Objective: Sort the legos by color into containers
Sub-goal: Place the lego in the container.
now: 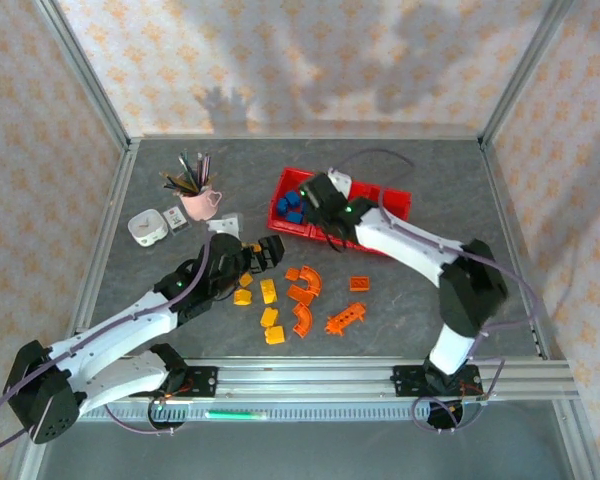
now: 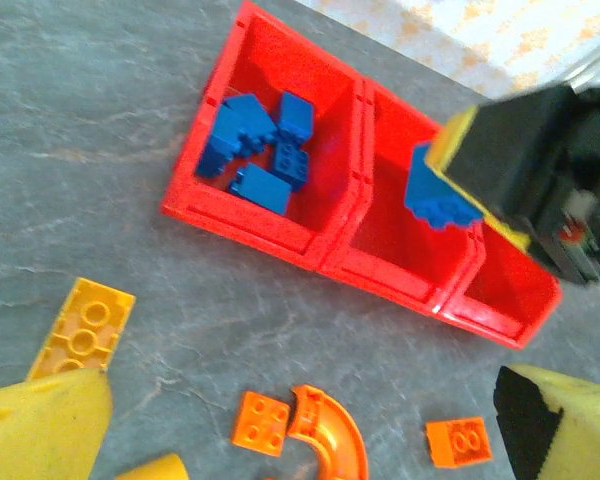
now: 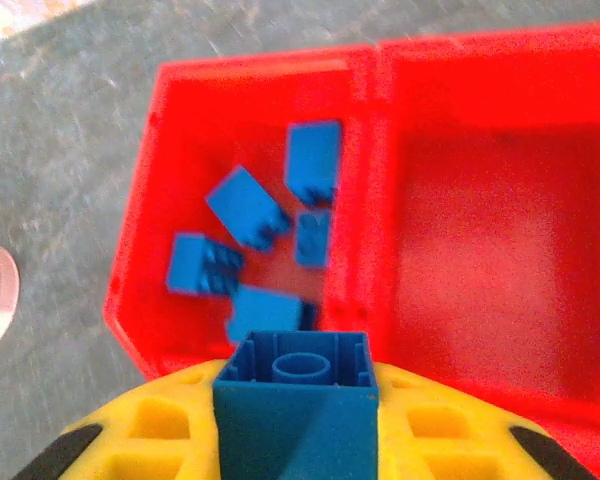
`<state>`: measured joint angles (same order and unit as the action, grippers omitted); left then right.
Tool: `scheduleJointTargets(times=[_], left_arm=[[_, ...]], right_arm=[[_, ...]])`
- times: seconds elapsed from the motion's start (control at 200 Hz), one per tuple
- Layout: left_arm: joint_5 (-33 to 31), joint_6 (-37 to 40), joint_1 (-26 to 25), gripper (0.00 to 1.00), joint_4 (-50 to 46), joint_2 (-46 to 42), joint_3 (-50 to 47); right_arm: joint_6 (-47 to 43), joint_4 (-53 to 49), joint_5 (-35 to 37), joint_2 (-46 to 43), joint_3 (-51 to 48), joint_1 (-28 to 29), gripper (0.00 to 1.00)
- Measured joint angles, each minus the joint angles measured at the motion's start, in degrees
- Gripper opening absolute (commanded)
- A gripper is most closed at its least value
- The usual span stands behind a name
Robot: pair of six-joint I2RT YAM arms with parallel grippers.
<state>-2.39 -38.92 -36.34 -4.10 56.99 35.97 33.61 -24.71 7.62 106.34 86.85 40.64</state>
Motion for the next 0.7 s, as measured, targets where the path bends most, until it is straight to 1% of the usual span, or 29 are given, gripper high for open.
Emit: scheduleJointTargets(times=[0.09, 0.14, 0.165, 0.215, 0.33, 0.37, 0.46, 0.515, 0.585, 0.701], left_arm=[[0.72, 0.07, 1.88, 0.99, 0.02, 1.2, 0.0], [1.07, 0.09, 2.54, 0.99, 0.02, 1.81, 0.0], [1.33, 0.11, 2.8, 0.99, 0.04, 2.1, 0.0], [1.73, 0.28, 3.17, 0.99, 0.07, 2.6, 0.0], [2.14, 0.59, 3.39, 0.99, 0.07, 3.3, 0.0], [2.19, 0.83, 3.39, 0.99, 0.07, 3.39, 0.0], [2.43, 1.29, 3.39, 0.99, 0.07, 3.41, 0.0], [2.62, 1.49, 3.39, 0.99, 0.07, 3.41, 0.0], [3.48, 1.51, 3.39, 0.99, 0.07, 3.41, 0.02], [5.07, 1.51, 3.37, 0.99, 0.04, 3.37, 0.02]], right_arm=[[-2.45, 0.79, -1.53, 6.75, 6.62, -1.31, 0.27], [-3.56, 0.9, -2.08, 9.9, 9.44, -1.95, 0.3], [-4.07, 0.79, -2.36, 11.34, 10.69, -2.19, 0.33], [-4.87, 0.59, -2.75, 13.75, 12.87, -2.6, 0.45], [-7.13, -0.87, -3.17, 17.05, 16.92, -2.82, 0.59], [-7.74, -1.18, -3.17, 17.05, 17.14, -2.82, 0.62], [-8.2, -1.27, -3.15, 16.06, 16.98, -2.69, 0.64], [-8.44, -1.14, -3.15, 14.25, 15.19, -2.71, 0.66], [-8.41, -0.85, -3.15, 9.88, 10.36, -2.71, 0.68], [-8.33, -0.26, -3.21, -0.48, -0.39, -2.71, 0.72]])
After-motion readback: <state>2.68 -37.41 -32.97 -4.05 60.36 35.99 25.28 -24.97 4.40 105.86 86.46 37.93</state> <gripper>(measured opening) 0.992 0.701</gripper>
